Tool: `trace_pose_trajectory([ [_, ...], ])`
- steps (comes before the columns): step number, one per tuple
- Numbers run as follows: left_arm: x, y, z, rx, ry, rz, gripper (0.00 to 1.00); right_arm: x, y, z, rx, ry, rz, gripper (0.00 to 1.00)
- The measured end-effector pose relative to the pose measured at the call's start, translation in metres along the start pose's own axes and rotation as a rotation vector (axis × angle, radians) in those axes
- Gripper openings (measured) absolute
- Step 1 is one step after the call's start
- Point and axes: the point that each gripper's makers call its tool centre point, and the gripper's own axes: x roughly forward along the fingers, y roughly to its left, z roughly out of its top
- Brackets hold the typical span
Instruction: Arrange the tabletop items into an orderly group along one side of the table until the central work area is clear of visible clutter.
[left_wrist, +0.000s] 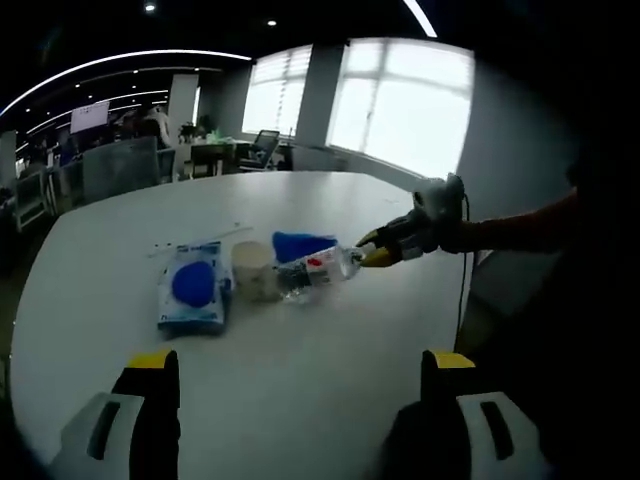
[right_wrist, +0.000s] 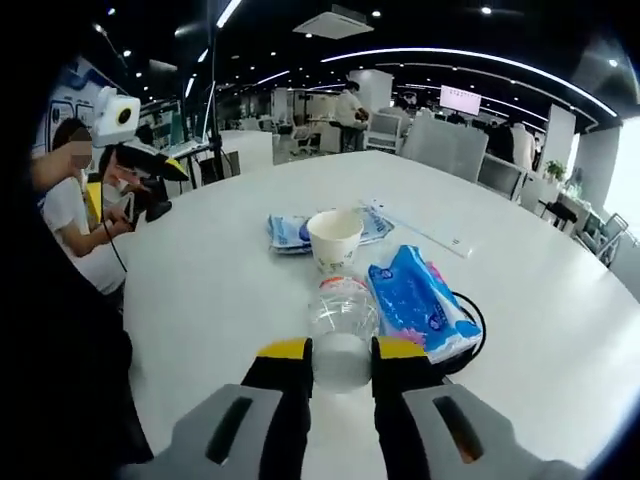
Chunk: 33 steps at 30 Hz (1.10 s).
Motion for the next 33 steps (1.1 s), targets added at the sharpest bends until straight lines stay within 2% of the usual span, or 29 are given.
trace_pose_trajectory([
  [11,0.0,-0.003,-0.001,0.008,0.003,-0.01,0.99,-0.011,0.003,0.022,0.017,-0.042,0.008,0.16],
  [33,0.0,-0.004,0.002,0.011,-0.002,-0.014,0.99,-0.01,-0.002,0.059,0.002,-0.088,0.02,0.16],
])
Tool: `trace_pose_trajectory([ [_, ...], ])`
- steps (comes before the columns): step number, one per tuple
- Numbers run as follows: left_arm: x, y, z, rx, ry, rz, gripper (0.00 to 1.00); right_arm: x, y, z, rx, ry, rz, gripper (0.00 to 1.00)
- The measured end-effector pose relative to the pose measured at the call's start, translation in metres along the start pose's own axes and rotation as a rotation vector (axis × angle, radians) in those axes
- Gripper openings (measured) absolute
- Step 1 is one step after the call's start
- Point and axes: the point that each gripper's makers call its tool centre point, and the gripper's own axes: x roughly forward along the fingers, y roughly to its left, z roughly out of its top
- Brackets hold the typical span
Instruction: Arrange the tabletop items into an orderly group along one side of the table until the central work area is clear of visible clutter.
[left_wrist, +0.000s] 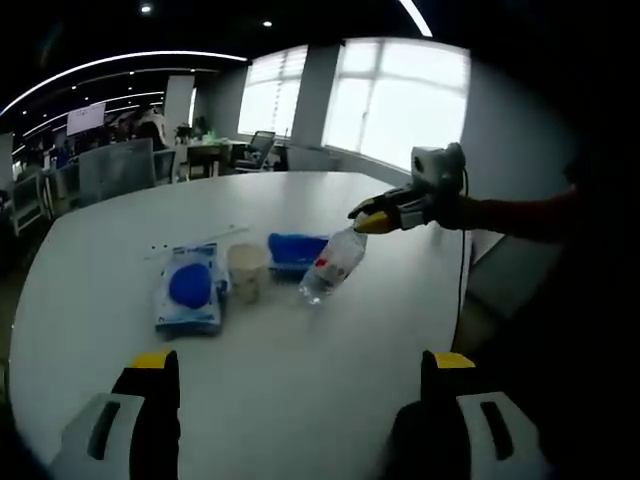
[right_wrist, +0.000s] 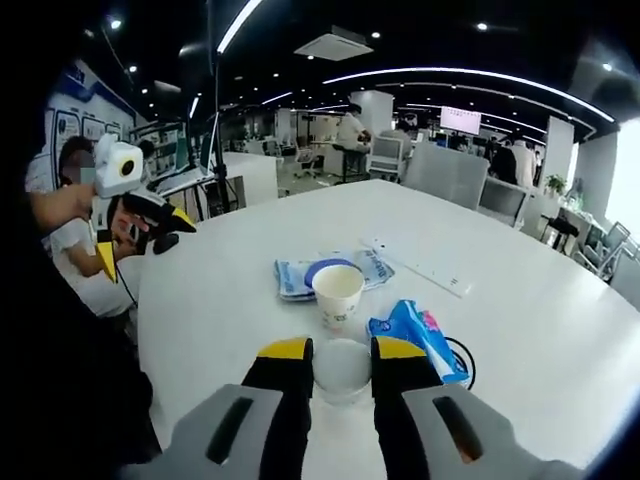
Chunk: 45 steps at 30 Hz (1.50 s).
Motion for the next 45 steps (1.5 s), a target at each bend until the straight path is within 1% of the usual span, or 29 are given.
trace_pose_trajectory([
  [5,-0.001,0.001,0.002,0.003,-0.003,-0.001,0.99,0.007,-0.002,0.005,-0.001,-0.012,0.006,0.17],
  [7,-0.001,0.003,0.002,0.003,-0.002,0.0,0.99,0.01,-0.003,0.007,-0.001,-0.018,0.016,0.17],
  [8,-0.001,0.004,0.001,0.002,0.0,0.0,0.99,0.013,-0.005,0.008,-0.004,-0.024,0.008,0.17],
  [11,-0.002,0.005,0.001,0.006,0.004,-0.001,0.99,0.018,-0.007,0.011,-0.008,-0.04,0.015,0.18],
  [12,-0.002,0.006,0.001,0.004,0.003,-0.001,0.99,0.019,-0.007,0.012,-0.004,-0.044,0.032,0.18],
  [13,-0.002,0.006,0.001,0.003,0.003,-0.001,0.99,0.02,-0.006,0.012,-0.01,-0.046,0.034,0.18],
  [15,-0.003,0.008,0.001,0.001,-0.001,-0.001,0.99,0.022,-0.007,0.014,-0.013,-0.044,0.038,0.18],
  [22,-0.002,0.005,-0.001,0.001,0.006,-0.004,0.99,0.03,-0.008,0.018,0.005,-0.039,0.041,0.19],
  [25,-0.001,0.005,-0.002,0.001,0.008,-0.006,0.99,0.036,-0.004,0.013,-0.006,-0.019,0.049,0.19],
  [26,-0.001,0.006,-0.002,0.001,0.007,-0.006,0.99,0.037,-0.002,0.014,0.016,-0.029,0.065,0.19],
  [27,-0.002,0.006,-0.002,0.001,0.005,-0.006,0.99,0.037,-0.001,0.009,0.039,0.001,0.065,0.19],
  [28,-0.002,0.006,-0.002,0.0,0.005,-0.005,0.99,0.039,-0.003,0.007,0.017,0.014,0.054,0.19],
  [29,-0.002,0.006,-0.002,-0.001,0.006,-0.004,0.99,0.04,-0.004,0.008,-0.017,0.008,0.046,0.19],
  [31,-0.004,0.007,-0.003,-0.002,0.006,0.001,0.99,0.04,-0.004,0.006,-0.026,0.012,0.031,0.19],
  [33,-0.006,0.009,-0.004,-0.006,0.004,0.005,0.99,0.04,-0.004,0.006,-0.007,0.006,0.042,0.19],
  [35,-0.006,0.009,-0.005,-0.009,0.004,0.008,0.99,0.04,-0.006,0.004,-0.016,0.0,0.043,0.19],
  [37,-0.007,0.01,-0.007,-0.006,0.011,0.009,0.99,0.04,-0.006,0.004,-0.008,-0.006,0.043,0.19],
  [42,-0.007,0.008,-0.005,-0.003,0.002,0.006,0.99,0.039,-0.007,0.004,-0.015,-0.017,0.024,0.19],
  [45,-0.007,0.007,-0.005,0.002,0.007,0.001,0.99,0.036,-0.007,0.009,0.009,-0.044,0.008,0.23],
])
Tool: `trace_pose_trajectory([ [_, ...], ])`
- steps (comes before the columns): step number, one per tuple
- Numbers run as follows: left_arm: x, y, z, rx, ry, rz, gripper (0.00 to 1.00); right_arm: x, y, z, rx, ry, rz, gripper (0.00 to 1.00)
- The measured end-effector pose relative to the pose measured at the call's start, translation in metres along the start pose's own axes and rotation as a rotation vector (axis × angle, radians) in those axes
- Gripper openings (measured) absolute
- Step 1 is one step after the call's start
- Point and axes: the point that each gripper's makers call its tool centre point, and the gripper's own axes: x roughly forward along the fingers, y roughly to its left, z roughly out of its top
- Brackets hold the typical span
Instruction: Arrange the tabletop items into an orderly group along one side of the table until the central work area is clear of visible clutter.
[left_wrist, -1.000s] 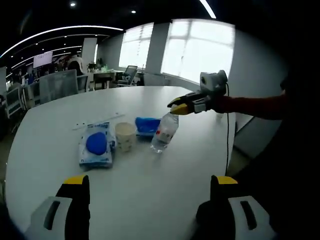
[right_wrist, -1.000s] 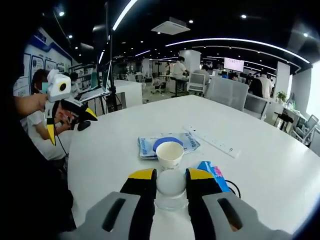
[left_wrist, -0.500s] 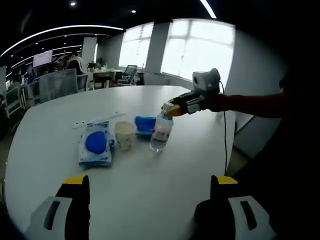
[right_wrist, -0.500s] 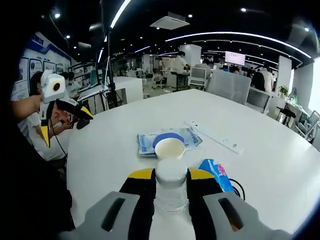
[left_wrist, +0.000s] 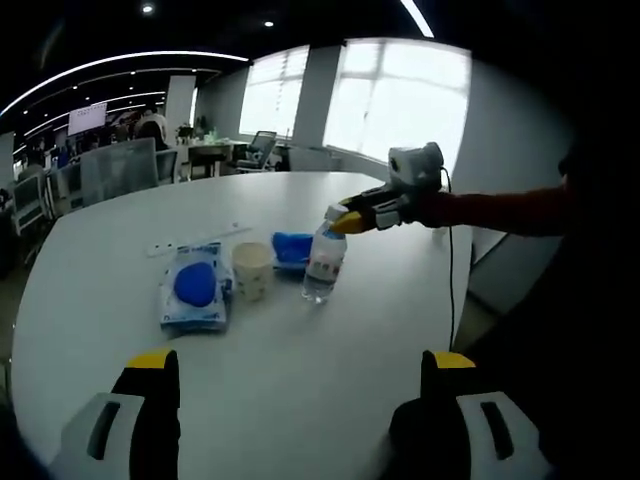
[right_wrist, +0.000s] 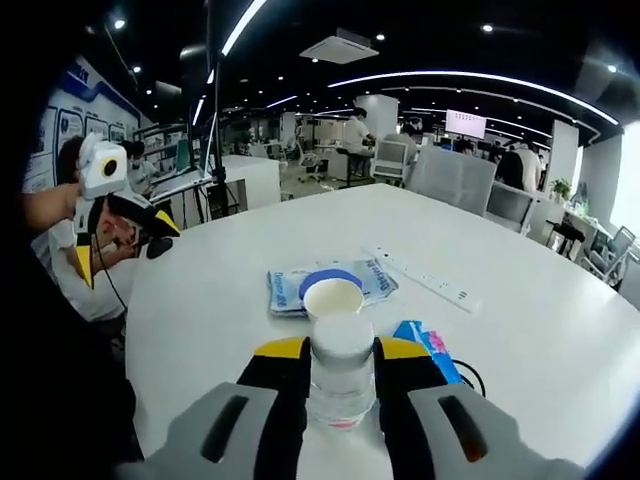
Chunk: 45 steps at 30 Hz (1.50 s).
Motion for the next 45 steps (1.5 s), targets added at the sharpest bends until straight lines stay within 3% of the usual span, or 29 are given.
trace_pose_trajectory([
  [13,0.012,-0.008,0.012,0.05,-0.003,-0.061,0.99,-0.031,-0.003,0.005,0.109,-0.088,-0.065,0.46],
  [22,0.031,-0.014,0.041,0.101,-0.052,-0.144,0.99,-0.062,0.0,-0.002,0.184,-0.122,-0.119,0.63],
  [30,0.049,-0.022,0.067,0.155,-0.085,-0.199,0.99,-0.086,0.009,-0.016,0.211,-0.112,-0.164,0.75],
  [39,0.071,-0.036,0.101,0.243,-0.149,-0.311,0.97,-0.106,0.019,-0.026,0.235,-0.097,-0.194,0.89],
  [45,0.089,-0.045,0.116,0.276,-0.182,-0.375,0.92,-0.116,0.028,-0.038,0.204,-0.057,-0.201,0.98],
])
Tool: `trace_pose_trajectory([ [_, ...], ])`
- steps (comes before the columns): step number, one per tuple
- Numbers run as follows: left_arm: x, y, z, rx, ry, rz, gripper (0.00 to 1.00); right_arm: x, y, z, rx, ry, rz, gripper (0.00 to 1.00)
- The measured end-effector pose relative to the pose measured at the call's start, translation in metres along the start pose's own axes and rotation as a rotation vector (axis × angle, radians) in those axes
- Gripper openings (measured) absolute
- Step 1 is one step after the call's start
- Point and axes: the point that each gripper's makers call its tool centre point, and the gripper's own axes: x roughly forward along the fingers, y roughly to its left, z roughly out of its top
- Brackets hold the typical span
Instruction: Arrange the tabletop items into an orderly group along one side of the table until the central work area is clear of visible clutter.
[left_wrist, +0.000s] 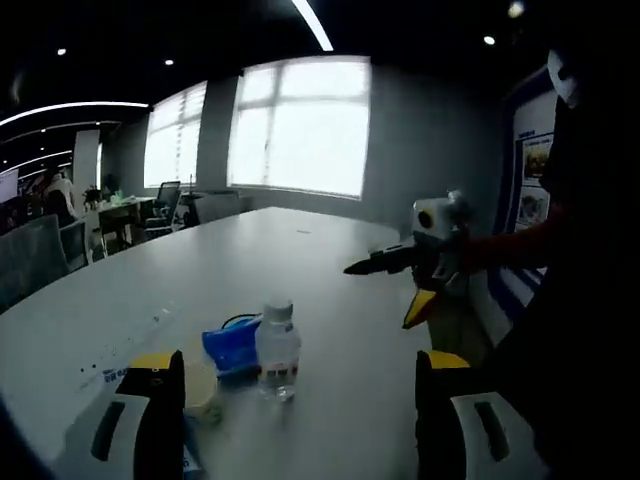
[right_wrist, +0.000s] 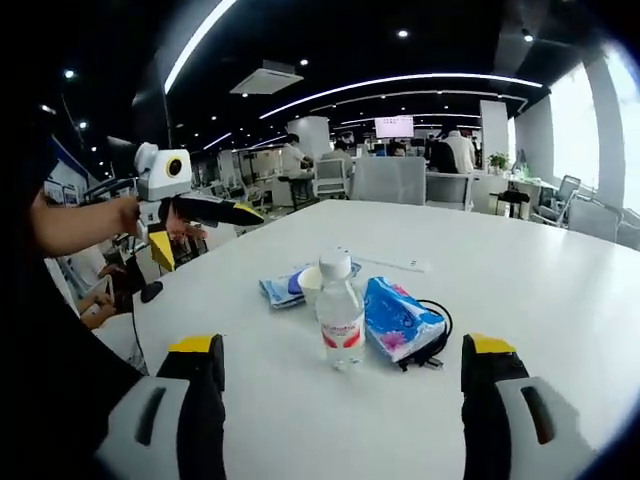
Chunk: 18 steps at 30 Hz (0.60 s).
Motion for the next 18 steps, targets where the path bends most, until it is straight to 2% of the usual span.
trace_pose_trajectory([
  [3,0.009,0.0,0.006,-0.002,-0.028,-0.034,0.89,-0.006,0.002,-0.004,-0.019,0.003,-0.006,0.99],
  [6,0.018,-0.002,0.012,0.03,-0.039,-0.057,0.89,-0.011,0.002,-0.008,-0.003,0.01,-0.009,0.99],
  [13,0.04,0.006,0.013,0.067,-0.02,-0.089,0.83,-0.019,0.0,-0.011,0.047,-0.001,-0.036,0.99],
  [16,0.051,-0.002,0.018,0.088,-0.04,-0.147,0.81,-0.02,0.0,-0.011,0.065,-0.021,-0.041,0.99],
  [18,0.056,-0.002,0.018,0.101,-0.043,-0.163,0.79,-0.02,0.001,-0.01,0.061,-0.027,-0.04,0.99],
])
